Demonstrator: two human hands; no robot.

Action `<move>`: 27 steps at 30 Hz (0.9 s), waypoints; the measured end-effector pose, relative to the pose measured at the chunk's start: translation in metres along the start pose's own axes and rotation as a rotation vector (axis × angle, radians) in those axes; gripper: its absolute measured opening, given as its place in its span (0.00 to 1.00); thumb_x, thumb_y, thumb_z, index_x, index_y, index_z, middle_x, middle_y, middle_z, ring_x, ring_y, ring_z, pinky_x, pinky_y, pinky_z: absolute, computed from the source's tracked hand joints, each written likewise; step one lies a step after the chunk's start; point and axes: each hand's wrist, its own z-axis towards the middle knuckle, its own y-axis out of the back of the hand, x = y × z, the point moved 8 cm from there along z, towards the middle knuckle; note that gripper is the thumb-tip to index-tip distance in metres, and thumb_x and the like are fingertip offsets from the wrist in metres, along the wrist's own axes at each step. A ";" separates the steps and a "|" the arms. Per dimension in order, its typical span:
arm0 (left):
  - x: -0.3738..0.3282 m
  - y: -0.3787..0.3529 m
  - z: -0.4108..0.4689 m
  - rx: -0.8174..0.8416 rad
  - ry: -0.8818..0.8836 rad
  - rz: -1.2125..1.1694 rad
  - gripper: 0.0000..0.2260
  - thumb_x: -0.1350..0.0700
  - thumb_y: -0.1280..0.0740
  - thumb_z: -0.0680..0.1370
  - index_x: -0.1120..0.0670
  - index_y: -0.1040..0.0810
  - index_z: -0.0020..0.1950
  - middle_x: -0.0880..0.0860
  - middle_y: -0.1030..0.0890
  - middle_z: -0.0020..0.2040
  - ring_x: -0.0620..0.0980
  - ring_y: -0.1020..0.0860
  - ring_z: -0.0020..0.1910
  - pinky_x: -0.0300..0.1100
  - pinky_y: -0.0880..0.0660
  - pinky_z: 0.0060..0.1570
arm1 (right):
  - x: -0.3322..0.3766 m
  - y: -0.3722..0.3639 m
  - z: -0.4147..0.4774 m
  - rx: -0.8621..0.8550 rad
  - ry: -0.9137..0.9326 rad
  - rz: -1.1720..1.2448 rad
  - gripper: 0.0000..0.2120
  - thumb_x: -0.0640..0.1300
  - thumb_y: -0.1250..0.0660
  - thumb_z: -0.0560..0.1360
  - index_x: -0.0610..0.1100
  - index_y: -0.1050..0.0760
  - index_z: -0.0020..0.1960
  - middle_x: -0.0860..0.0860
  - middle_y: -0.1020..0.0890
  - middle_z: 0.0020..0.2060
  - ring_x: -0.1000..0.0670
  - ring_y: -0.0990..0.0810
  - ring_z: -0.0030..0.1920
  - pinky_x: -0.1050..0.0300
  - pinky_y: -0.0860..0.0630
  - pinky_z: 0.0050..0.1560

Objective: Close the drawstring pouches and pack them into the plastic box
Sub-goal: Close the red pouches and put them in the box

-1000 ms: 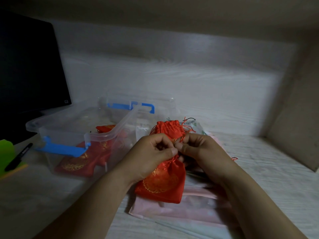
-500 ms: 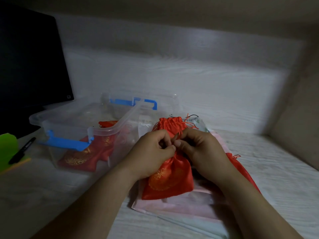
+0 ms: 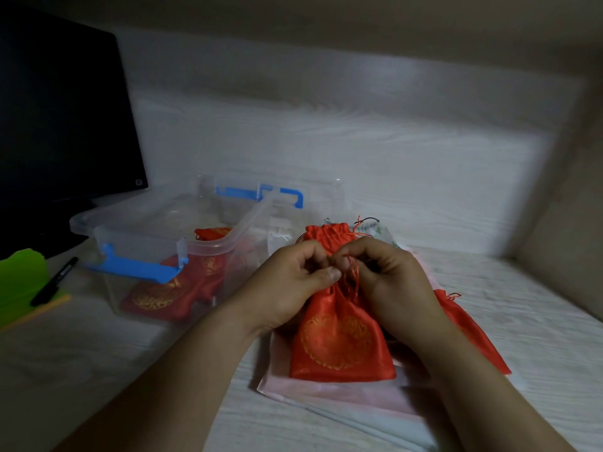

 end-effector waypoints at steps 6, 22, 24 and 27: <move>0.000 -0.003 -0.003 0.012 0.052 -0.164 0.08 0.59 0.31 0.82 0.55 0.25 0.44 0.48 0.26 0.32 0.41 0.29 0.29 0.37 0.32 0.30 | -0.002 -0.002 0.002 -0.038 -0.056 0.168 0.08 0.35 0.33 0.81 0.45 0.18 0.47 0.53 0.16 0.40 0.57 0.21 0.40 0.63 0.26 0.44; 0.001 -0.002 -0.004 -0.048 0.094 -0.146 0.11 0.50 0.35 0.85 0.58 0.25 0.50 0.53 0.21 0.42 0.48 0.23 0.43 0.46 0.26 0.48 | -0.015 0.023 0.001 -0.258 -0.105 0.079 0.07 0.37 0.35 0.83 0.43 0.22 0.47 0.48 0.20 0.36 0.53 0.25 0.35 0.60 0.28 0.38; 0.007 -0.003 -0.005 -0.052 0.168 -0.234 0.22 0.38 0.32 0.81 0.58 0.23 0.54 0.55 0.17 0.46 0.53 0.18 0.46 0.53 0.21 0.52 | -0.014 0.024 0.002 -0.271 -0.096 0.035 0.07 0.37 0.34 0.82 0.45 0.21 0.47 0.49 0.19 0.36 0.55 0.25 0.35 0.62 0.28 0.38; 0.005 -0.011 -0.007 0.032 0.199 -0.184 0.32 0.33 0.28 0.74 0.64 0.24 0.53 0.64 0.17 0.48 0.63 0.17 0.47 0.57 0.21 0.54 | -0.014 0.025 0.001 -0.289 -0.096 0.003 0.07 0.37 0.34 0.82 0.46 0.21 0.47 0.53 0.18 0.38 0.58 0.24 0.37 0.64 0.28 0.40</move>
